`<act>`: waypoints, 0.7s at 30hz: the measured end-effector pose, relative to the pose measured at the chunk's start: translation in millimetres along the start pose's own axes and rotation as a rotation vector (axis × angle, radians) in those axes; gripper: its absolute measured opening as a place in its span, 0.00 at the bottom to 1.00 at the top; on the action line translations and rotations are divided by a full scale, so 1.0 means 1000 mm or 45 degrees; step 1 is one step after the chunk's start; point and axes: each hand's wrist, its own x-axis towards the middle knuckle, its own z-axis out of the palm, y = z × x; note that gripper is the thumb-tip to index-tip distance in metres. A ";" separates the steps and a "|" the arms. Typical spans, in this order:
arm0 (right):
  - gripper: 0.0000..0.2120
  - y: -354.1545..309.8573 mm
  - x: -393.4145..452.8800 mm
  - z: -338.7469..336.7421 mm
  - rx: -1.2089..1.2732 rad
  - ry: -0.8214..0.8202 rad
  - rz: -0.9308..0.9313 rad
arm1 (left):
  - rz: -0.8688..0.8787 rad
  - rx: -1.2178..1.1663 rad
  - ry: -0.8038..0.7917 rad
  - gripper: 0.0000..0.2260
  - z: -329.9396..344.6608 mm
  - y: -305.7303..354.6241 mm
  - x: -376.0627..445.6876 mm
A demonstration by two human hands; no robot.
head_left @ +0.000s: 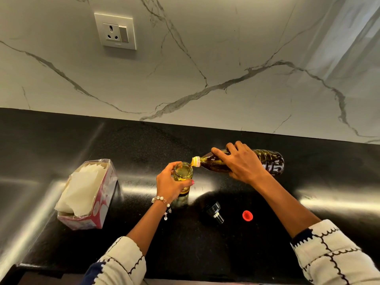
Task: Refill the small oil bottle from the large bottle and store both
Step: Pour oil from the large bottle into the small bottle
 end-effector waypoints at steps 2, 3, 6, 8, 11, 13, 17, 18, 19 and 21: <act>0.41 0.001 0.000 -0.002 -0.003 0.012 0.004 | -0.010 0.006 0.002 0.29 0.000 0.001 0.000; 0.41 0.002 0.000 -0.003 -0.005 0.016 0.005 | -0.013 0.006 0.003 0.29 0.000 0.002 0.000; 0.41 0.003 0.001 -0.005 -0.011 0.002 0.008 | -0.015 0.000 0.002 0.29 -0.001 0.002 0.000; 0.42 0.004 0.002 -0.006 -0.023 -0.003 0.007 | -0.013 -0.002 0.003 0.28 -0.001 0.002 0.000; 0.43 0.005 0.004 -0.007 -0.033 -0.006 0.009 | -0.015 -0.008 -0.006 0.28 -0.002 0.003 -0.001; 0.42 0.005 0.004 -0.009 -0.033 0.000 -0.006 | -0.018 -0.013 -0.007 0.28 -0.002 0.003 -0.001; 0.41 0.005 0.006 -0.011 -0.037 0.018 -0.022 | -0.026 -0.018 -0.010 0.28 -0.003 0.004 -0.001; 0.41 0.004 0.006 -0.012 -0.036 0.018 -0.020 | -0.030 -0.017 -0.013 0.28 -0.003 0.004 0.000; 0.41 0.004 0.006 -0.011 -0.036 0.016 -0.020 | -0.033 -0.014 -0.014 0.28 -0.003 0.004 0.000; 0.41 0.004 0.006 -0.011 -0.042 0.019 -0.021 | -0.035 -0.003 -0.016 0.28 -0.003 0.005 -0.001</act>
